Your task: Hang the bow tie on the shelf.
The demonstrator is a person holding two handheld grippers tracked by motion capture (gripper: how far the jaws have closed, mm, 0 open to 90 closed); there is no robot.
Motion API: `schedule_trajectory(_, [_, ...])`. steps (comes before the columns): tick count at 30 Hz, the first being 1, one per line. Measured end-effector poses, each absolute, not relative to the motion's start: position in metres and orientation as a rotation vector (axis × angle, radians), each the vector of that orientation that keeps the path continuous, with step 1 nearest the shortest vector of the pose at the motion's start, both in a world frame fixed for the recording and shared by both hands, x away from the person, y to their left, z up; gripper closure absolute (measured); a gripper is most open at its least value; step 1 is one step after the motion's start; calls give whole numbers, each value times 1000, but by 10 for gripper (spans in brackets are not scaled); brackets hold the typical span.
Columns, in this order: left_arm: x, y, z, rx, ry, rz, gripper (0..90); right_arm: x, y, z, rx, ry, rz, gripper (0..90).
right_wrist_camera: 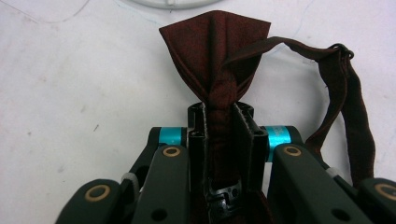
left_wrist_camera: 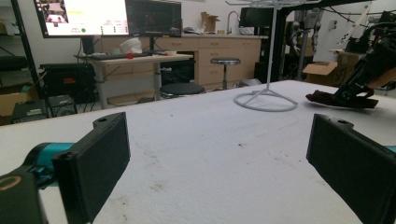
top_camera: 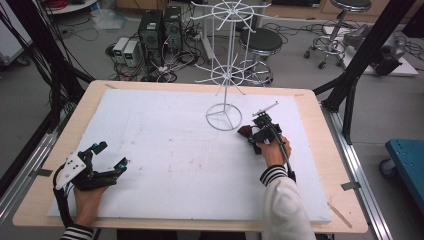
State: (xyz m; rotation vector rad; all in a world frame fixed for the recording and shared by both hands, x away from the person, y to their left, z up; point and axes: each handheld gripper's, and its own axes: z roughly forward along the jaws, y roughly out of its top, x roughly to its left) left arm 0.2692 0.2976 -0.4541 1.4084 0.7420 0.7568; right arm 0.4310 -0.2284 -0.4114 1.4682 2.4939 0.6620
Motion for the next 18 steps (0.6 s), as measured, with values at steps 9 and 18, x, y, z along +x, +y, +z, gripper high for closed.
schedule_trajectory(9, [269, 298, -454, 1412, 741, 758, 66, 419, -238, -398, 1437, 2442, 772, 773])
schedule_trajectory(18, [269, 298, -454, 1410, 741, 760, 66, 402, -243, -381, 1378, 2384, 898, 772])
